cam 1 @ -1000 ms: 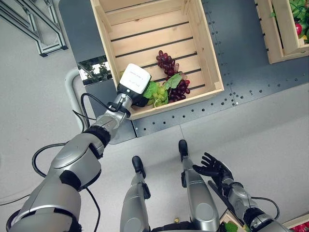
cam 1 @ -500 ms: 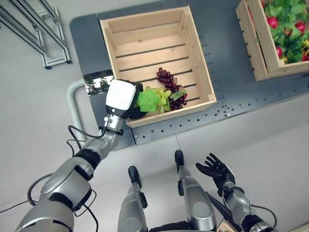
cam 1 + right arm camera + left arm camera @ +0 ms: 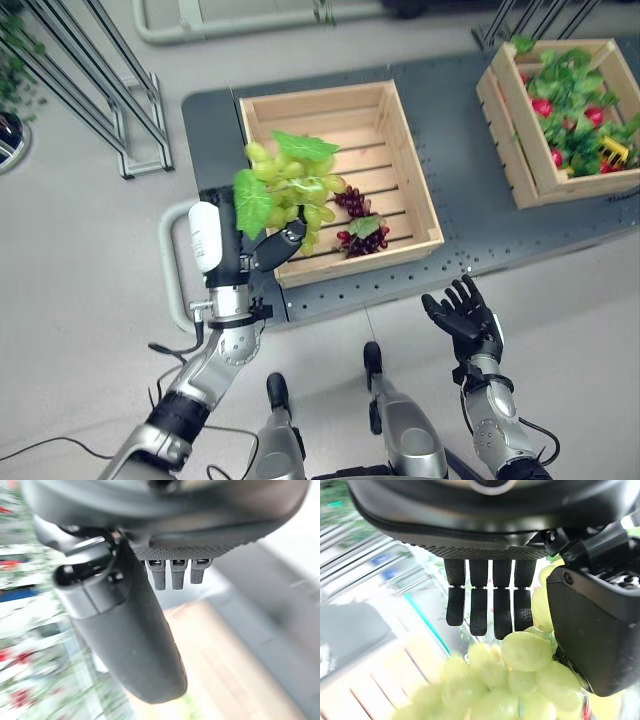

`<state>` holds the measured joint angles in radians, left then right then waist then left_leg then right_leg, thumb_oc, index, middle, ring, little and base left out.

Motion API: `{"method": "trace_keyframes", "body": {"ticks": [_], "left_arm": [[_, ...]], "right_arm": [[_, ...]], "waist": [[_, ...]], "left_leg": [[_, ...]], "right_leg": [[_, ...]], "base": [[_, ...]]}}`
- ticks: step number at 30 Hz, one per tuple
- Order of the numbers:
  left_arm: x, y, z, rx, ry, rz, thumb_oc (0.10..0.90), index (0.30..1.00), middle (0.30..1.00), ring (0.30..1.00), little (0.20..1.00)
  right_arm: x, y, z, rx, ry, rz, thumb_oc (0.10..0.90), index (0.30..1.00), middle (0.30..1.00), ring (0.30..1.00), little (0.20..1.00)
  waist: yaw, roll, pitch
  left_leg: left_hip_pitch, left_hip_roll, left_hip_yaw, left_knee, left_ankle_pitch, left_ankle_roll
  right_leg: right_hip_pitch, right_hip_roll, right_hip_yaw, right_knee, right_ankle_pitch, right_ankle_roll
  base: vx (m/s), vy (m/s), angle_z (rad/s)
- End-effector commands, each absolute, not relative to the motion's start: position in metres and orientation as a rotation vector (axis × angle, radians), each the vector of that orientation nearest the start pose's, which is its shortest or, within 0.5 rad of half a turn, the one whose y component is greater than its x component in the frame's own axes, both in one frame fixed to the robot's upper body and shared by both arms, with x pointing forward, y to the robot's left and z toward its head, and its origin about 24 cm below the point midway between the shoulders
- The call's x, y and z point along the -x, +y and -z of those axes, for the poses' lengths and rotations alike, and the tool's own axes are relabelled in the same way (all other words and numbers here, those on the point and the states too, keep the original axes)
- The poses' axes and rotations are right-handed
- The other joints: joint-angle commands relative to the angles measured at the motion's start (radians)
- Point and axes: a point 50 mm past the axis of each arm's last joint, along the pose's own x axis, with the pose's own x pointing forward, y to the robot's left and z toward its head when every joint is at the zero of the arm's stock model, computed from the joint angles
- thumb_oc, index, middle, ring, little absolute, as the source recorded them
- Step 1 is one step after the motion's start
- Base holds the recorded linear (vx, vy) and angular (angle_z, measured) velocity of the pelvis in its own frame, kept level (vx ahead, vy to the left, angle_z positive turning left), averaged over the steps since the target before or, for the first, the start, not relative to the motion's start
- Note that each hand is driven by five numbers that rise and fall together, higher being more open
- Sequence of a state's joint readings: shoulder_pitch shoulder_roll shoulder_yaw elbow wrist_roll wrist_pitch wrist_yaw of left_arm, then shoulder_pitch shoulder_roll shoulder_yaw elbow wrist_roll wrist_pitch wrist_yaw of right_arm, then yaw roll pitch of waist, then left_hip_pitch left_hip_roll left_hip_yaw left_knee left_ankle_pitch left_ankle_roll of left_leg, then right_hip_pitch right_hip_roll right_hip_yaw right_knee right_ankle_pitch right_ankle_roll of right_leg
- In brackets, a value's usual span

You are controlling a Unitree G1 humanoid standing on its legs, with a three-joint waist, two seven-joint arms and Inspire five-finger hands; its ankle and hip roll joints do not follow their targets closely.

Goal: Pick up the fruits from the basket on one side to the basket on the other side

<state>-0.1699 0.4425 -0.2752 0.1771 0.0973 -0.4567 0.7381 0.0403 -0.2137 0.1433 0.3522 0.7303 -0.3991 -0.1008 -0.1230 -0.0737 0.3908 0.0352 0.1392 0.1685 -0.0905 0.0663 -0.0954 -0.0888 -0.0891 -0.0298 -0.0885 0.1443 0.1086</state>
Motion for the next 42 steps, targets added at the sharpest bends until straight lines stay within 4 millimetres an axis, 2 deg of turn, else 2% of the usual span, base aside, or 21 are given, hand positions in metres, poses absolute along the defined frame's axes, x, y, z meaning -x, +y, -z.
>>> {"method": "trace_keyframes", "body": {"ticks": [1,3,5,8,20,27,32,36,42], "left_arm": [[-0.264,0.171,-0.121,0.244,-0.657,-0.102,0.400,0.300,0.300,0.300,0.300],[-0.264,0.161,-0.113,0.514,-0.576,0.039,0.400,0.300,0.300,0.300,0.300],[-0.262,0.146,-0.107,0.683,-0.520,0.145,0.400,0.300,0.300,0.300,0.300],[-0.260,0.134,-0.105,0.735,-0.475,0.191,0.400,0.300,0.300,0.300,0.300],[-0.262,0.134,-0.103,0.532,-0.395,0.233,0.400,0.300,0.300,0.300,0.300],[-0.262,0.137,-0.111,0.317,-0.445,0.199,0.400,0.300,0.300,0.300,0.300],[-0.261,0.138,-0.117,0.230,-0.497,0.204,0.400,0.300,0.300,0.300,0.300],[-0.257,0.131,-0.130,0.117,-0.582,0.256,0.400,0.300,0.300,0.300,0.300],[-0.256,0.127,-0.133,0.173,-0.579,0.295,0.400,0.300,0.300,0.300,0.300]], "right_arm": [[-0.216,-0.226,-0.012,-0.302,-0.133,0.284,0.800,0.900,0.900,0.900,0.900],[-0.221,-0.220,-0.025,-0.297,-0.187,0.244,0.800,0.900,0.900,0.900,0.900],[-0.227,-0.214,-0.038,-0.291,-0.235,0.190,0.800,0.900,0.900,0.900,0.900],[-0.232,-0.205,-0.051,-0.291,-0.273,0.114,0.800,0.900,0.900,0.900,0.900],[-0.238,-0.174,-0.088,-0.249,-0.369,-0.221,0.800,0.900,0.900,0.900,0.900],[-0.243,-0.169,-0.111,-0.212,-0.413,-0.356,0.800,0.900,0.900,0.900,0.900],[-0.244,-0.164,-0.111,-0.171,-0.373,-0.420,0.800,0.900,0.900,0.900,0.900],[-0.244,-0.157,-0.102,-0.141,-0.309,-0.463,0.800,0.900,0.900,0.900,0.900],[-0.245,-0.148,-0.097,-0.105,-0.281,-0.511,0.800,0.900,0.900,0.900,0.900]], "waist": [[-0.006,0.044,-0.182],[-0.004,0.046,-0.196],[-0.003,0.047,-0.208],[-0.004,0.050,-0.227],[0.005,0.057,-0.278],[0.017,0.050,-0.290],[0.021,0.045,-0.298],[0.025,0.040,-0.301],[0.031,0.041,-0.302]], "left_leg": [[-0.024,-0.015,-0.018,0.013,-0.023,0.049],[-0.015,-0.014,-0.009,0.008,-0.025,0.050],[-0.003,-0.011,0.003,0.003,-0.029,0.053],[0.012,-0.008,0.011,0.003,-0.038,0.057],[0.059,-0.001,0.054,0.003,-0.065,0.063],[0.069,-0.001,0.049,0.003,-0.076,0.061],[0.069,0.000,0.047,0.003,-0.078,0.059],[0.067,0.002,0.038,0.003,-0.077,0.059],[0.067,0.003,0.031,0.003,-0.076,0.058]], "right_leg": [[0.016,-0.018,0.003,0.001,-0.036,0.003],[0.012,-0.017,0.003,0.001,-0.032,0.005],[0.019,-0.015,0.004,0.001,-0.033,0.004],[0.029,-0.013,0.008,0.001,-0.040,0.004],[0.055,-0.012,0.026,0.001,-0.060,0.007],[0.063,-0.014,0.021,0.001,-0.064,0.010],[0.062,-0.013,0.017,0.001,-0.065,0.011],[0.062,-0.011,0.010,0.001,-0.064,0.012],[0.063,-0.012,0.007,0.001,-0.064,0.012]], "base": [[-0.04,0.032,-0.03],[-0.04,0.024,-0.06],[-0.03,0.011,-0.12],[0.00,0.003,-0.14],[0.02,-0.005,-0.08],[0.00,-0.003,-0.01],[0.00,0.000,0.00],[0.00,0.000,0.00],[0.00,0.000,0.00]]}}
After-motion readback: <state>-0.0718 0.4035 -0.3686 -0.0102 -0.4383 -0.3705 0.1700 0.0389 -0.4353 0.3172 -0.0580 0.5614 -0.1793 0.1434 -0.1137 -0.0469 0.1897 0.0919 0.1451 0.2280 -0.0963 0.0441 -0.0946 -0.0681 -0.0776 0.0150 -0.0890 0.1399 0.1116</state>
